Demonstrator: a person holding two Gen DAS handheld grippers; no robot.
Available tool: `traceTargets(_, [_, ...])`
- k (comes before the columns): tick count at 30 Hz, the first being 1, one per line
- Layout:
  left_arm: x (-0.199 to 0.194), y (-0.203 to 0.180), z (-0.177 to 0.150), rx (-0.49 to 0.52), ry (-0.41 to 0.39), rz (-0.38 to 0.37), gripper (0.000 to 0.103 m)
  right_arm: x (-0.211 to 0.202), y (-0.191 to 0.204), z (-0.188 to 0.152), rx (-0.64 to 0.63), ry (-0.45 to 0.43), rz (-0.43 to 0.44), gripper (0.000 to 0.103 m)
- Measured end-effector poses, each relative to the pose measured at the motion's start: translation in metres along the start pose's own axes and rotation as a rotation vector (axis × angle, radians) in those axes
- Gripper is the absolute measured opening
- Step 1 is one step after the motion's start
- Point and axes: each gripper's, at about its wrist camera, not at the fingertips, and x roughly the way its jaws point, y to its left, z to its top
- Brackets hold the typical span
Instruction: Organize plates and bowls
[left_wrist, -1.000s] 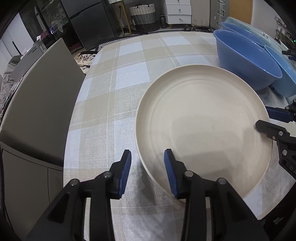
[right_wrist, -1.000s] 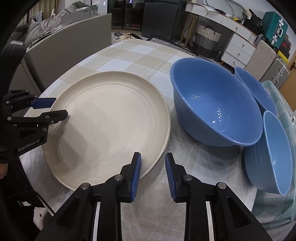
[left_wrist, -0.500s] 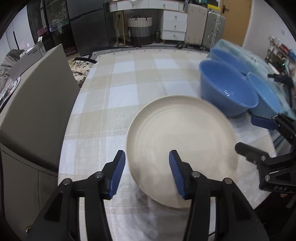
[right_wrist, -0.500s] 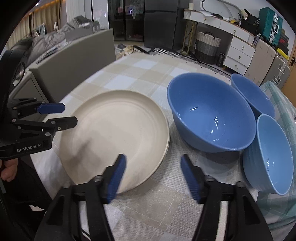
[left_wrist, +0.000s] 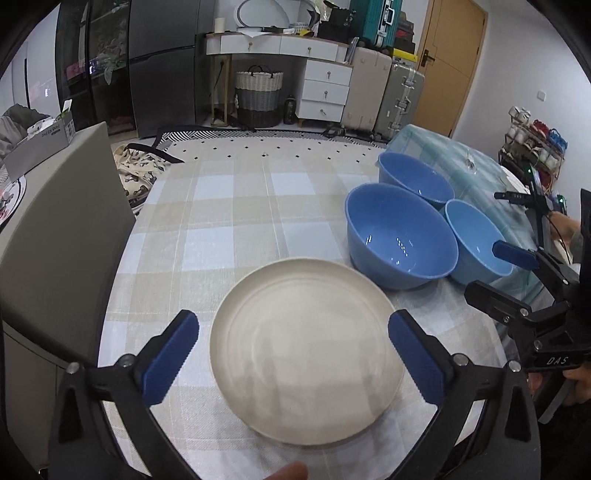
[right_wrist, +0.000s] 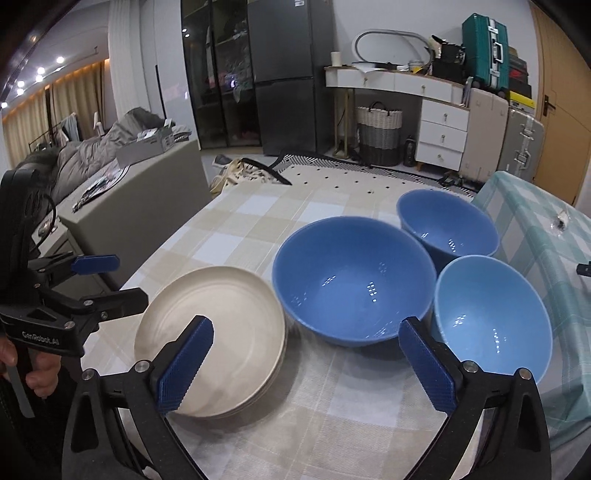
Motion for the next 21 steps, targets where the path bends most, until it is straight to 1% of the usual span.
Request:
traceTargets(6, [0.004,-0.007,0.016,-0.009,-0.017,-0.007,0.103,-0.009,-0.013,0.006,0.006,-0.022,-0.03,0.102])
traceTargets(12, [0.003,-0.025,0.035,0.012,-0.045,-0.029,0.103,-0.018,-0.024,0.015,0.014,-0.046,-0.056,0.102])
traceTargets(21, [0.003,-0.041,0.062,0.019,-0.08,-0.049,0.103,-0.037,-0.048,0.042,0.05,-0.079,-0.1,0.102])
